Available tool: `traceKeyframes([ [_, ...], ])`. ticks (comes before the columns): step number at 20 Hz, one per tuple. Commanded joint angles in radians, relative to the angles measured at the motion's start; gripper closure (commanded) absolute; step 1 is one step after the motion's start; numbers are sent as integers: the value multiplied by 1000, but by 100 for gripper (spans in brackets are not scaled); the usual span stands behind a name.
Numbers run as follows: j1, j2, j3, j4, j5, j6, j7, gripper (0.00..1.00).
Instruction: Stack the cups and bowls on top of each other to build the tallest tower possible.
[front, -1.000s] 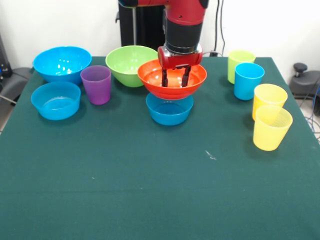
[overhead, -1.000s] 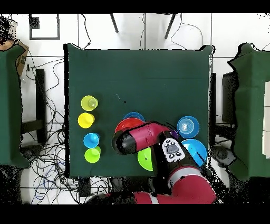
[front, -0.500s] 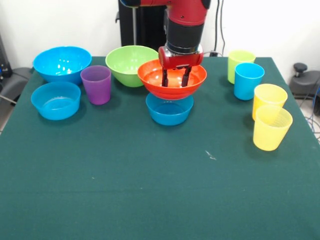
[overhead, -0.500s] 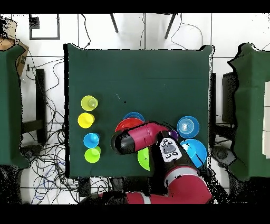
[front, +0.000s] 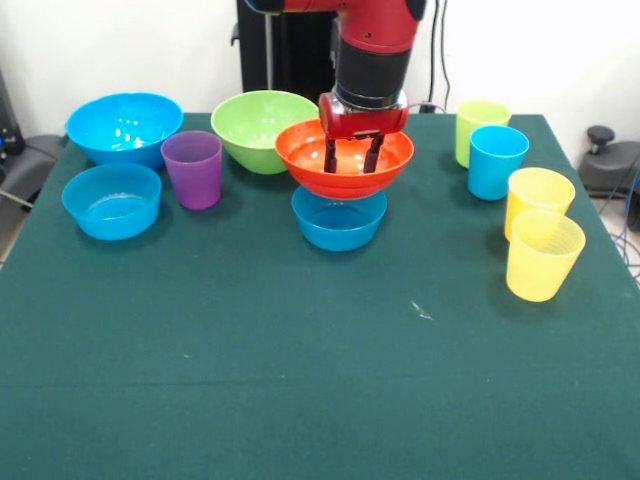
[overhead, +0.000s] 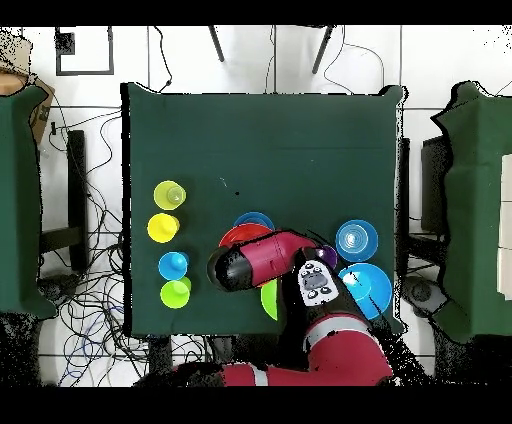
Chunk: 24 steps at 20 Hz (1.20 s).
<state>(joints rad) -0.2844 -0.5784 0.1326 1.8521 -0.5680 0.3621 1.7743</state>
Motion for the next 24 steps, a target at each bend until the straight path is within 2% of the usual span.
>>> traceKeyframes([
  [1,22,219,25,-132,3,-100,119,0],
  [10,26,237,21,-140,23,-121,119,0],
  [24,15,250,45,-162,62,-83,93,0],
])
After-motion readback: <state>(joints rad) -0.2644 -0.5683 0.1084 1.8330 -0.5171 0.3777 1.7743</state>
